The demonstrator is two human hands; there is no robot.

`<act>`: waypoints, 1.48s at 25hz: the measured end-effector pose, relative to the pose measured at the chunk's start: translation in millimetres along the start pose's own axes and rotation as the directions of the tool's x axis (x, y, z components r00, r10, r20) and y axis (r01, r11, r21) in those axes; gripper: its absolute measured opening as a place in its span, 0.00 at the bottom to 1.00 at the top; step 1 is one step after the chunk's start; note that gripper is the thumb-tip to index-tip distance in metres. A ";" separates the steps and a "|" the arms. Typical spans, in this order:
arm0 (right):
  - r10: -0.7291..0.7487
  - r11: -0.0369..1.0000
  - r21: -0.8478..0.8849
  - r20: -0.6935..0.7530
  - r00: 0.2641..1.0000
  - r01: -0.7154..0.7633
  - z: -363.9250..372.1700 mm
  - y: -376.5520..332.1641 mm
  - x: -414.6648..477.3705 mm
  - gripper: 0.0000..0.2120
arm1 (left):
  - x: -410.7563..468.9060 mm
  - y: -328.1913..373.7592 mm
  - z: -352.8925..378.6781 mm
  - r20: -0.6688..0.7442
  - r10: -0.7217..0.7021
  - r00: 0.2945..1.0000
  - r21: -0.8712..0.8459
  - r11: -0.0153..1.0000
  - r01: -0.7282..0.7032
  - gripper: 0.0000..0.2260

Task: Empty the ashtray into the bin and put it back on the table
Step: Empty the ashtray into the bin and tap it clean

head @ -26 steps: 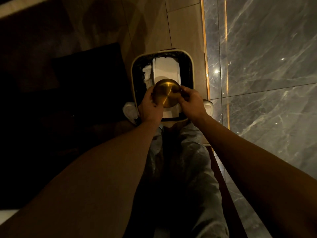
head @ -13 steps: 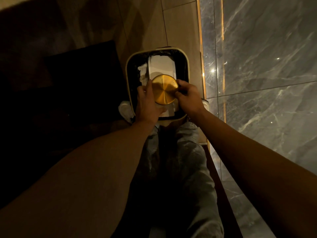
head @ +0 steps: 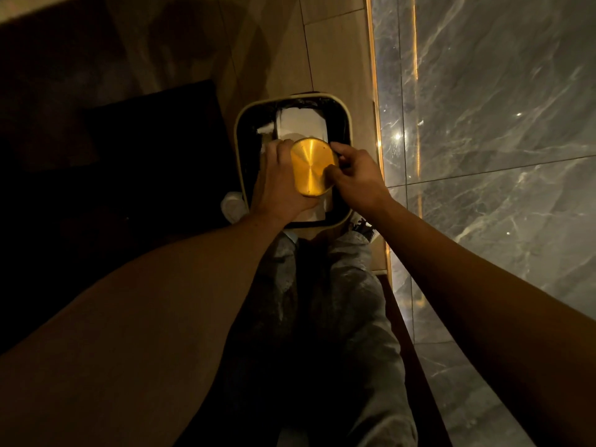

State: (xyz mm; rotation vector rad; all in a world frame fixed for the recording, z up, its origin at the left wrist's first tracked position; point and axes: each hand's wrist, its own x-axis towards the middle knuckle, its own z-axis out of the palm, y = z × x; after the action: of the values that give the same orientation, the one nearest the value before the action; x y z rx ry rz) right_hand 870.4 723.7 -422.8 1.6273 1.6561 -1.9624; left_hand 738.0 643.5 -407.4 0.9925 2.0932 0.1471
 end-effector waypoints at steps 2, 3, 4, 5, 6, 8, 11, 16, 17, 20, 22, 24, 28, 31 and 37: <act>-0.010 0.999 -0.049 -0.027 1.000 0.009 1.4 1.2 -2.6 0.23 | 1.4 1.5 0.6 0.014 0.008 1.000 -0.087 0.996 -0.007 0.48; -0.034 0.996 -0.083 -0.039 0.999 0.031 2.7 2.1 -4.6 0.23 | 1.4 1.2 0.5 0.037 0.008 0.999 -0.086 0.996 -0.005 0.50; -0.067 0.990 -0.130 -0.044 0.997 0.061 3.6 3.8 -6.2 0.23 | 1.6 0.1 0.2 0.065 0.014 0.998 -0.063 0.998 -0.009 0.52; -0.097 0.980 -0.176 -0.040 0.995 0.088 4.2 5.3 -7.7 0.24 | 1.7 -1.8 -0.1 0.082 0.022 0.996 -0.038 0.999 -0.019 0.52; -0.122 0.972 -0.205 -0.031 0.992 0.113 4.7 6.5 -8.2 0.24 | 1.9 -4.1 -1.2 0.082 0.033 0.996 -0.024 0.999 -0.031 0.52; -0.170 0.956 -0.244 -0.005 0.985 0.164 5.5 6.9 -10.4 0.23 | 1.9 -8.4 -3.6 0.077 0.045 0.996 -0.025 0.999 -0.043 0.51; -0.299 0.884 -0.366 0.037 0.953 0.292 3.1 5.5 -14.6 0.23 | 1.1 -9.4 -4.6 0.076 0.016 0.997 -0.037 0.999 -0.014 0.51; -0.588 0.604 -0.593 0.120 0.800 0.533 -5.8 -8.8 -10.6 0.25 | -0.2 -2.9 -10.5 0.053 -0.021 0.998 -0.072 0.997 0.025 0.51; -0.604 0.573 -0.612 0.134 0.785 0.545 -6.3 -8.8 -9.8 0.25 | 1.2 -1.6 -13.2 0.047 -0.017 0.999 -0.079 0.997 0.020 0.50; -0.487 0.483 -0.649 0.359 0.796 0.588 -4.2 -6.2 -8.3 0.26 | 4.2 0.6 -21.6 0.053 -0.011 0.999 -0.041 0.999 0.013 0.47; -0.503 0.478 -0.652 0.346 0.792 0.589 -2.8 -6.1 -8.4 0.27 | 4.1 -0.7 -23.4 0.088 -0.012 0.996 -0.019 1.000 0.014 0.45; -0.539 0.520 -0.648 0.256 0.802 0.556 -0.3 -7.5 -5.4 0.26 | 3.2 -1.5 -22.3 0.108 -0.007 0.994 -0.020 1.000 0.010 0.45; -0.489 0.492 -0.663 0.327 0.809 0.565 1.5 0.1 -3.4 0.26 | 2.7 0.3 -14.4 0.114 -0.060 0.992 -0.002 0.998 0.061 0.46; -0.454 0.516 -0.644 0.354 0.818 0.565 3.2 -0.4 -1.7 0.27 | 4.3 -3.2 -12.6 0.123 -0.060 0.991 0.009 0.998 0.059 0.46; -0.594 0.498 -0.655 0.220 0.774 0.569 4.6 -9.1 -5.4 0.26 | 0.3 -2.8 -12.8 0.099 -0.069 0.993 -0.049 0.996 0.074 0.40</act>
State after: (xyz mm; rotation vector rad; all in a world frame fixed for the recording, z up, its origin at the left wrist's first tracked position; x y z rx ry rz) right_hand 863.9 721.1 -413.7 0.8454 2.7694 -1.1294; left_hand 727.2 644.5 -400.1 0.8751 2.0227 0.1141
